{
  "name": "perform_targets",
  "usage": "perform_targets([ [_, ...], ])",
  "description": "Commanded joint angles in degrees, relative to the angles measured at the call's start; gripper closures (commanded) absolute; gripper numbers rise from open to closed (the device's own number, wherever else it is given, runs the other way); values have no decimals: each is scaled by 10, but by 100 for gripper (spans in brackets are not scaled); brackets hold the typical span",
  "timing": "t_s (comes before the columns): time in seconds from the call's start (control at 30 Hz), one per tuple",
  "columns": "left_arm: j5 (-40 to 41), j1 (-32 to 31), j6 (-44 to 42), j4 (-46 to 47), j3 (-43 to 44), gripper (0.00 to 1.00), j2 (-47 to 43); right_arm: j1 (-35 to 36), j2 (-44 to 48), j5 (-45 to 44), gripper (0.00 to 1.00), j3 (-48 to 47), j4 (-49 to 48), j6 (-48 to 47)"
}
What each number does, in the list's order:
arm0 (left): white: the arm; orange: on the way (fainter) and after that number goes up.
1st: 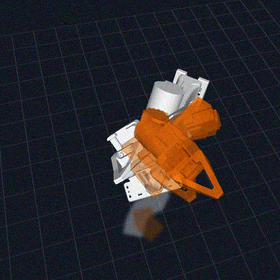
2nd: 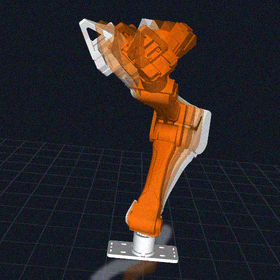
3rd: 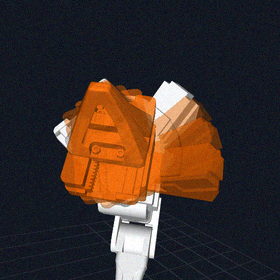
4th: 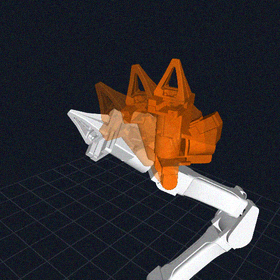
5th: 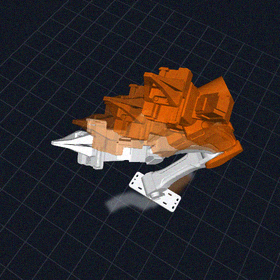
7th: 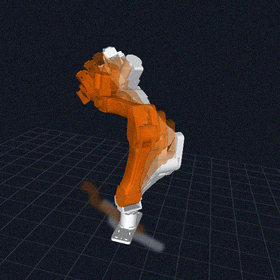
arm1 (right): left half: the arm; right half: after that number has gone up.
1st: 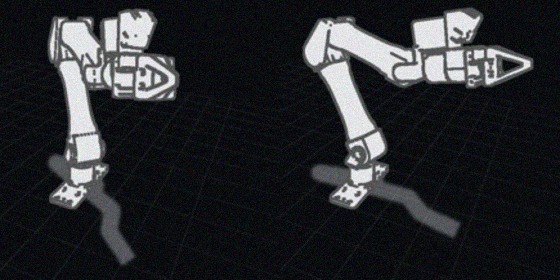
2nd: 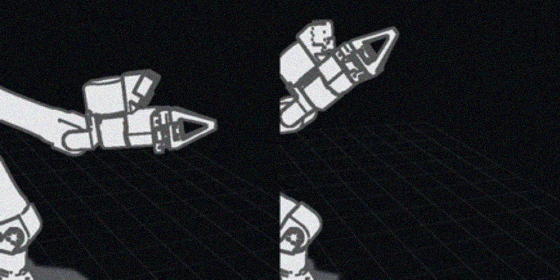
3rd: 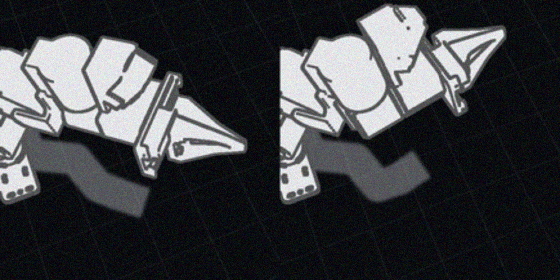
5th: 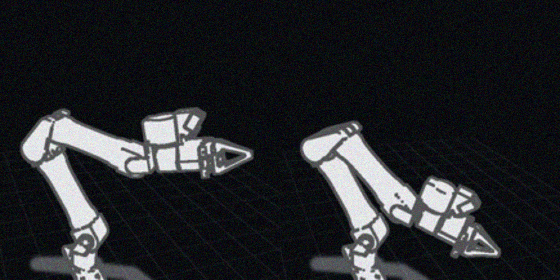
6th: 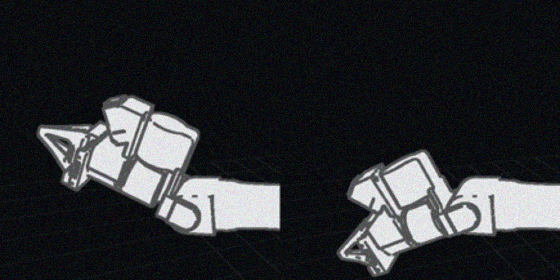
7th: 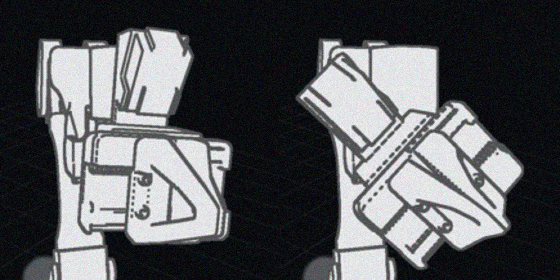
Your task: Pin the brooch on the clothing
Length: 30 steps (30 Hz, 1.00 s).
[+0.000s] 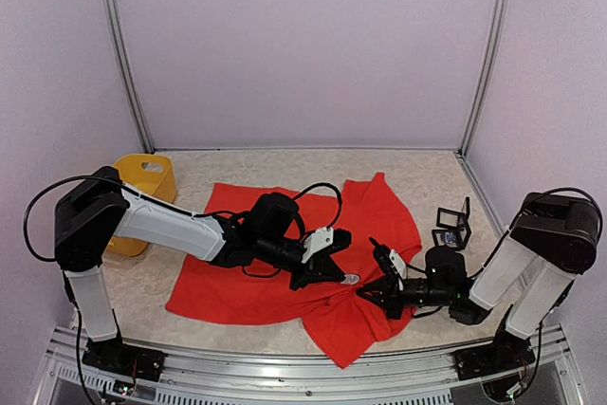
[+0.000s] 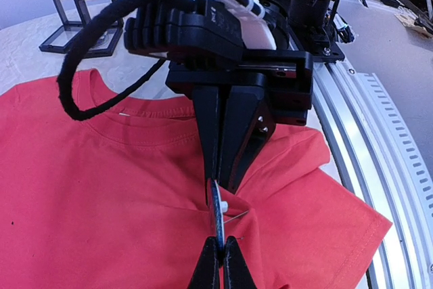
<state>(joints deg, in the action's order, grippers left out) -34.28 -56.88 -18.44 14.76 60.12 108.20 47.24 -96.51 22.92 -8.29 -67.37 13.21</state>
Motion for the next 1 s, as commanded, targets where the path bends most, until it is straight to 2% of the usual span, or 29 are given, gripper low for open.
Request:
perform_targets([
  [0.0,-20,-6,-4,8,-1,100,-14,-8,33,16,100,-50,83,-7],
  [0.27,-13,-7,12,47,-16,100,-17,-12,32,20,100,-56,101,-18],
  [0.47,3,-6,8,43,-24,100,-20,-14,73,46,70,-41,122,-27],
  [0.57,5,-5,8,46,-28,100,-23,-15,123,44,63,-30,147,-43],
  [0.73,3,-5,11,46,-28,100,-22,-16,153,44,69,-38,158,-74],
  [0.97,3,-6,10,46,-27,100,-23,-16,119,59,83,-58,158,-96],
])
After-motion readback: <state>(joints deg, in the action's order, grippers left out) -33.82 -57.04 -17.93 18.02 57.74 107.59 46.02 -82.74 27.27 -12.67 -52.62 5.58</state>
